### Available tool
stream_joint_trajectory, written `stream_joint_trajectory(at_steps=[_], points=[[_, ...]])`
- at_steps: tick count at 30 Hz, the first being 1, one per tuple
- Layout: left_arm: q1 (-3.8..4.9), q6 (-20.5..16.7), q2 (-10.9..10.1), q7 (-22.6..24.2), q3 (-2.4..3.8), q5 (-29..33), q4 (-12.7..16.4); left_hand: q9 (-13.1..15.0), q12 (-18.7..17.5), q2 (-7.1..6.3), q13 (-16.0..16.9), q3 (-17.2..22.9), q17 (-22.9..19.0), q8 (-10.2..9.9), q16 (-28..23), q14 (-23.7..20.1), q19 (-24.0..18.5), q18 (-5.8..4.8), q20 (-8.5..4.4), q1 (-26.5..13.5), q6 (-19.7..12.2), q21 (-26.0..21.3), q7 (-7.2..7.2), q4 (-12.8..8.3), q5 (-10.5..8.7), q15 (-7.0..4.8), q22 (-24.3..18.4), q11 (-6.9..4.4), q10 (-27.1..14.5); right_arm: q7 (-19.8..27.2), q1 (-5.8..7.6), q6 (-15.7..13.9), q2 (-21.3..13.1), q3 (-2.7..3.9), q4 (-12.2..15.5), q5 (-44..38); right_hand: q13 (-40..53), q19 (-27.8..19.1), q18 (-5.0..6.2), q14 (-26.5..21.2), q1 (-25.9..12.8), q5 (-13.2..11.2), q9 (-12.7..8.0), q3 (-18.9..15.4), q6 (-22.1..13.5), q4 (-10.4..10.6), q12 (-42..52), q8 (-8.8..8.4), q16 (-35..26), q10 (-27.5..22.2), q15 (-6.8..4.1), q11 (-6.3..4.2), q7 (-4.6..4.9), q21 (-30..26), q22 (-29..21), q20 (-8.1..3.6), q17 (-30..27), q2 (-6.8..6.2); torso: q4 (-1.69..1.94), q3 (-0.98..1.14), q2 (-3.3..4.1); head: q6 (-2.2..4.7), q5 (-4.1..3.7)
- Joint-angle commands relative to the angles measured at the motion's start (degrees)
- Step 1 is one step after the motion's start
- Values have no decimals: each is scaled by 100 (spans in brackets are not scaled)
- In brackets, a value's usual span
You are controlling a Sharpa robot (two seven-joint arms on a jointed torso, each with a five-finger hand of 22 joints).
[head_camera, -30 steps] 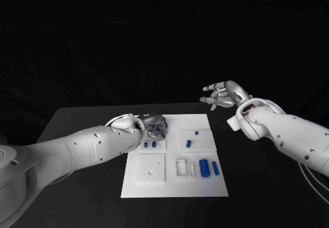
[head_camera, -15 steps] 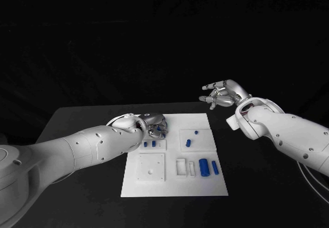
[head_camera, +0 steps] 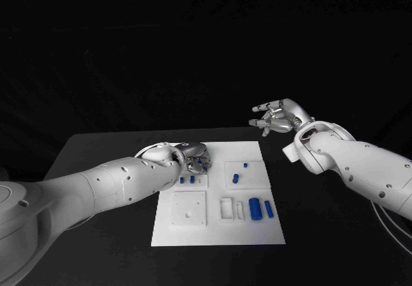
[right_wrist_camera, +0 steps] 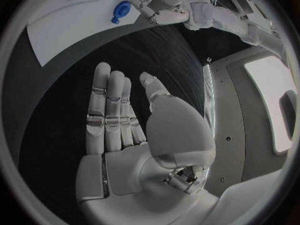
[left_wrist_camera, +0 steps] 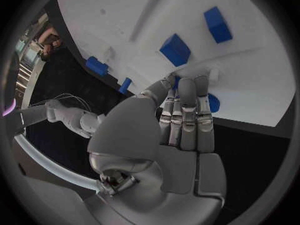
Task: Assemble the parts on the task board
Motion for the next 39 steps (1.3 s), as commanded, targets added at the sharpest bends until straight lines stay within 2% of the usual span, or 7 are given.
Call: stream_joint_trajectory(at_steps=[1,6,14,16,27,35,39], points=[[-67,468,14,-266,-44,-167,2,-1,-25,48,4,51,0,-21,25,32,-30,46,3,-4,69,66,6,-13,37,6,136,-40,105,74,-2,11,7,3,8,11,5,157,-32,-31,45,8,7,27,42,-23,3,-16,25,-22,2,-10,-15,34,-8,18,-1,-11,-3,-1,0,-5,-1],[-67,438,16,-370,-45,-199,0,2,-24,120,4,81,-2,-19,61,96,-9,71,-6,25,182,173,-7,-11,53,4,138,-70,277,75,-2,12,7,2,8,15,5,157,-32,-31,45,8,7,27,42,-23,3,-16,25,-22,2,-10,-15,34,-8,18,-1,-11,-2,1,-1,-6,-7],[-67,353,-8,-440,-46,-211,-29,0,-25,104,4,104,-36,-22,15,119,-59,103,7,51,142,301,8,-30,51,12,131,-51,222,77,-2,16,4,2,6,22,10,152,-32,-31,36,13,8,23,58,-26,-4,-15,22,-22,2,-10,-16,46,-16,18,-2,-4,2,-2,0,-6,-17],[-67,289,-13,-429,-46,-212,-30,4,-25,146,4,130,-34,-17,23,146,-56,113,-6,87,213,353,-6,-36,56,-6,137,-76,311,78,-2,16,6,2,5,24,12,150,-33,-31,33,15,8,22,63,-28,-6,-14,22,-22,2,-10,-16,49,-18,18,-2,-2,4,-2,1,-5,-12],[-67,-87,-47,-241,-45,-196,-12,5,-24,189,6,194,-17,-22,43,282,-44,114,-67,131,372,584,-38,-101,63,-64,132,-139,519,85,-2,16,11,2,3,29,12,150,-33,-31,33,15,8,22,63,-28,-6,-14,22,-22,2,-10,-16,49,-18,18,-2,-2,2,-6,0,6,-3],[-66,-326,-176,-86,-35,-8,132,5,-23,189,6,223,-9,-22,27,314,-58,116,-69,100,361,663,-39,-107,41,-69,120,-145,523,99,-2,13,6,2,-1,40,20,148,-33,-28,18,19,8,9,64,-25,-7,-14,20,-23,2,-10,-16,60,-32,18,-3,-1,7,-6,-5,28,1],[-64,-365,-242,-49,2,45,222,5,-23,186,6,215,-8,-23,19,318,-58,112,-67,95,349,656,-38,-98,-3,-68,112,-145,521,107,-2,10,5,2,-2,49,20,148,-33,-28,18,19,8,9,64,-25,-7,-14,20,-23,2,-10,-16,60,-32,18,-3,-1,6,-6,-5,32,-1]])
